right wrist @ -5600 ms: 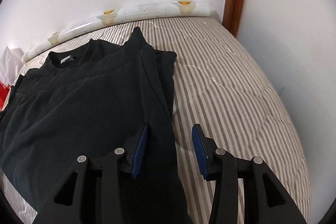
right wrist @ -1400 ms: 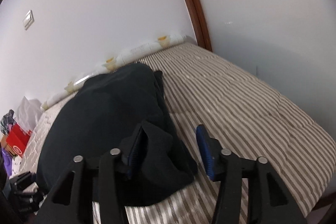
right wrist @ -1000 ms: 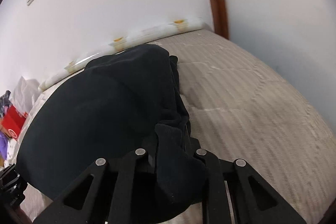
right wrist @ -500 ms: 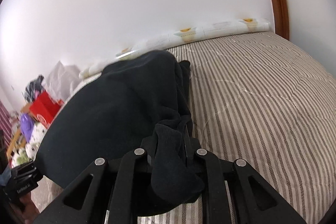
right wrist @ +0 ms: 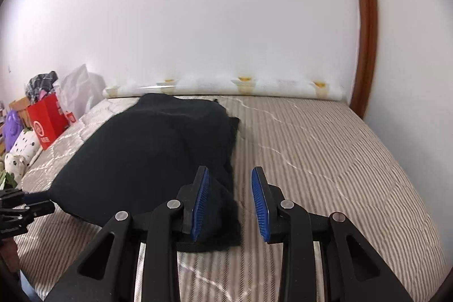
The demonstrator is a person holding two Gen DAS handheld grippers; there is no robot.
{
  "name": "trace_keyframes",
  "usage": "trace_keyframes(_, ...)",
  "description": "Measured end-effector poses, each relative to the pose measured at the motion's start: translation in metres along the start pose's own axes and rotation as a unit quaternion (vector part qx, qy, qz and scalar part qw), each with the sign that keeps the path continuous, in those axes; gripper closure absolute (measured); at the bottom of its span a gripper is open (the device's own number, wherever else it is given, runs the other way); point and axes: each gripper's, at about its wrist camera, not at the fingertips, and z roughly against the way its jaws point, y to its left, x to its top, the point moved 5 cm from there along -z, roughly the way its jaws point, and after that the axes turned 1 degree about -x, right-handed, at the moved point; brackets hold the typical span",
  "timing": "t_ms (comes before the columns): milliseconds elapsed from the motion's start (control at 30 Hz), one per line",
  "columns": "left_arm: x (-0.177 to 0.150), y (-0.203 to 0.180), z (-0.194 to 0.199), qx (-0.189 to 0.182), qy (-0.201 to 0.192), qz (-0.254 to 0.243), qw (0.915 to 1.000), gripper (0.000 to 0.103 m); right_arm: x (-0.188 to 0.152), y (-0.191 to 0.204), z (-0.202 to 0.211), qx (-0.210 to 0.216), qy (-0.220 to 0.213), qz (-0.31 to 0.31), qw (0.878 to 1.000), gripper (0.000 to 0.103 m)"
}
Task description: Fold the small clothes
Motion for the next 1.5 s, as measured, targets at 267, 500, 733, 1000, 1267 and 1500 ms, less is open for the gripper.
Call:
trace_keyframes(267,0.043,-0.003,-0.01,0.005,-0.016,0.006,0.9998,0.064,-0.03,0.004,-0.04,-0.051,0.062,0.003,0.997,0.086)
trace_keyframes(500,0.025,-0.004,-0.047,0.025,0.033,-0.015,0.999,0.061,-0.024,-0.005,-0.02,-0.037,0.067,0.011,0.997,0.083)
trace_keyframes(733,0.028,0.001,-0.039,0.001,0.045,0.007,0.999,0.057,0.006,-0.001,-0.051,0.03,0.081,-0.032,0.996,0.067)
trace_keyframes(1000,0.034,0.01,-0.049,-0.009,0.062,0.001,0.9981,0.045,0.021,-0.005,-0.122,0.09,0.154,-0.112,0.978,0.096)
trace_keyframes(1267,0.04,0.01,-0.052,-0.031,0.068,0.0,0.9972,0.045,0.026,-0.022,-0.108,0.064,0.135,-0.106,0.983,0.093)
trace_keyframes(1500,0.037,0.007,-0.047,-0.037,0.06,-0.005,0.9975,0.045,0.016,-0.031,-0.069,0.076,0.127,-0.121,0.982,0.059)
